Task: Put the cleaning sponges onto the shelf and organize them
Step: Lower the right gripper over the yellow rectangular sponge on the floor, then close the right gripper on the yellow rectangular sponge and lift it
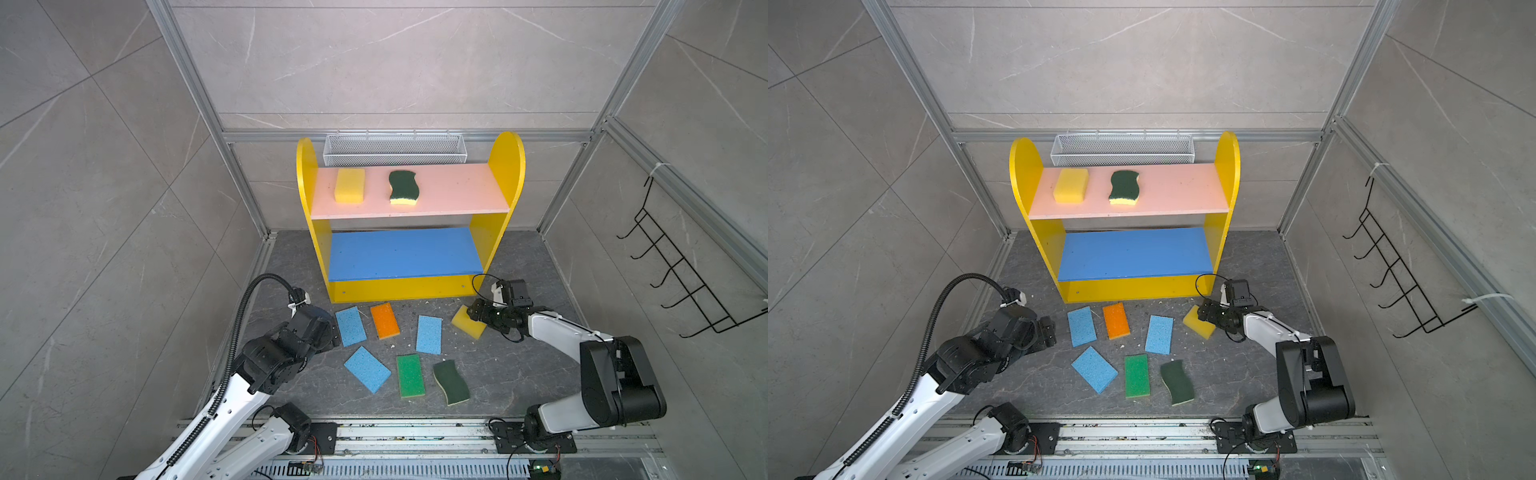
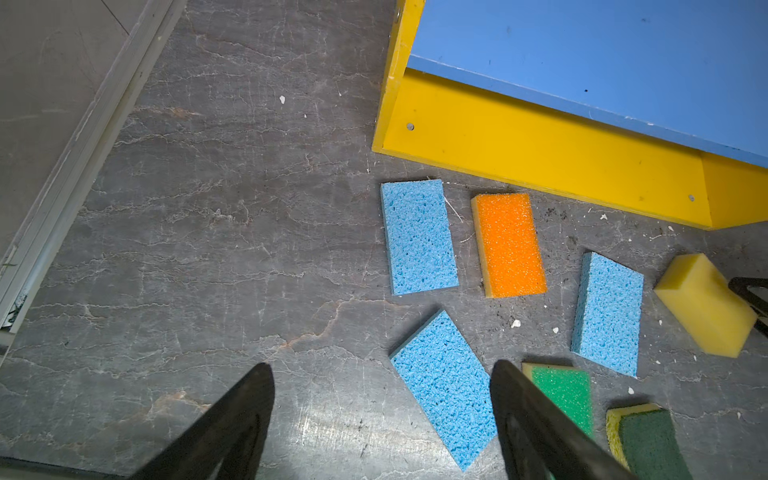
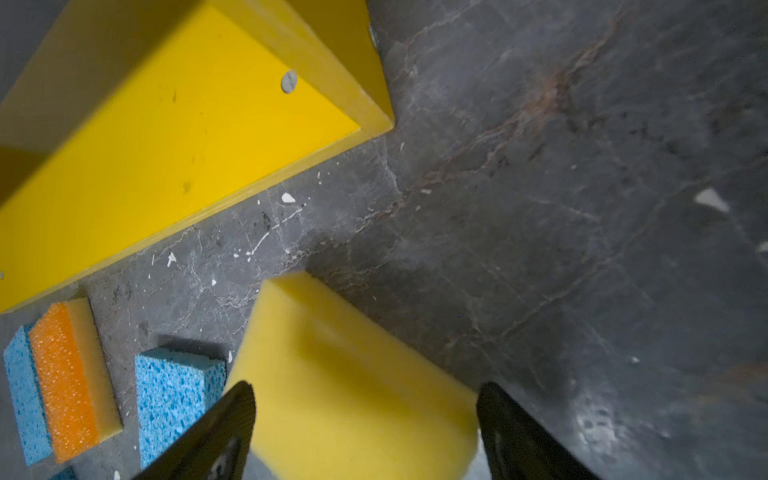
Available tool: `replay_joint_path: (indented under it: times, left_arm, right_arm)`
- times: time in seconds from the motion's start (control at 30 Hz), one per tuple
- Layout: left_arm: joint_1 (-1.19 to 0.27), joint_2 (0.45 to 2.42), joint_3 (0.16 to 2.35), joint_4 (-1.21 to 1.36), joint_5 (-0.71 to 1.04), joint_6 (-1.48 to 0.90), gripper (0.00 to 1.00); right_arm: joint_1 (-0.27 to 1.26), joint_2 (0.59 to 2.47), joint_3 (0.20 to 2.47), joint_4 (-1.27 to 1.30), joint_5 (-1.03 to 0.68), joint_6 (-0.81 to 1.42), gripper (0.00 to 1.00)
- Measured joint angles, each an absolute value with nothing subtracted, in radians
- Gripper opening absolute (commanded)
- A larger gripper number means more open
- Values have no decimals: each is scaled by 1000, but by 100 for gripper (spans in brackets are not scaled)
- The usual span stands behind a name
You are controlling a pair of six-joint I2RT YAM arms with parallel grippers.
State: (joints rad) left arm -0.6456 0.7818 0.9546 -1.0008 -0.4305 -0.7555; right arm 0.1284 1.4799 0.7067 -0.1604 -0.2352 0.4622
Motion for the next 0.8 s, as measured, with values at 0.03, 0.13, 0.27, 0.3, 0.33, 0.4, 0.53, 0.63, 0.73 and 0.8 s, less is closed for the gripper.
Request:
replay_joint_path:
  times: [0.03,0.13,0.27,0.3,0.33,0.4,0.53,0.63,0.73,0.8]
  left_arm:
    - [-646,782,955,-1001,-430,-756,84]
    - [-646,782,955,-1001,-430,-759,84]
    - [-646,776,955,-1001,-430,-764,84]
    - [-646,774,955,-1001,-430,-767,84]
    - [-646,772,955,-1001,-430,-768,84]
    - [-646,769,955,-1001,-427,-772,84]
    - [-646,769,955,-1001,-415,-778,83]
    - [-646,767,954,-1001,-412,-782,83]
    - [-646,763,953,-1001,-408,-785,83]
    - [-646,760,953,-1001,-407,-785,83]
  right_arm:
    - [135,1480,707,-165,-236,458,85]
    - [160,1480,708,-184,-232,448,85]
    - [190,1476,709,-212,-223,445,85]
    - [196,1472,709,-220,-221,445,85]
    - [201,1466,709,-226,-221,445,85]
    - [211,1451,707,-236,-220,445,85]
    - [239,1413,691,-244,-213,446,85]
    - [268,1407,681,-249,-213,446,85]
    - [292,1410,677,-250,-215,451,85]
    - [308,1413,677,-250,-214,453,85]
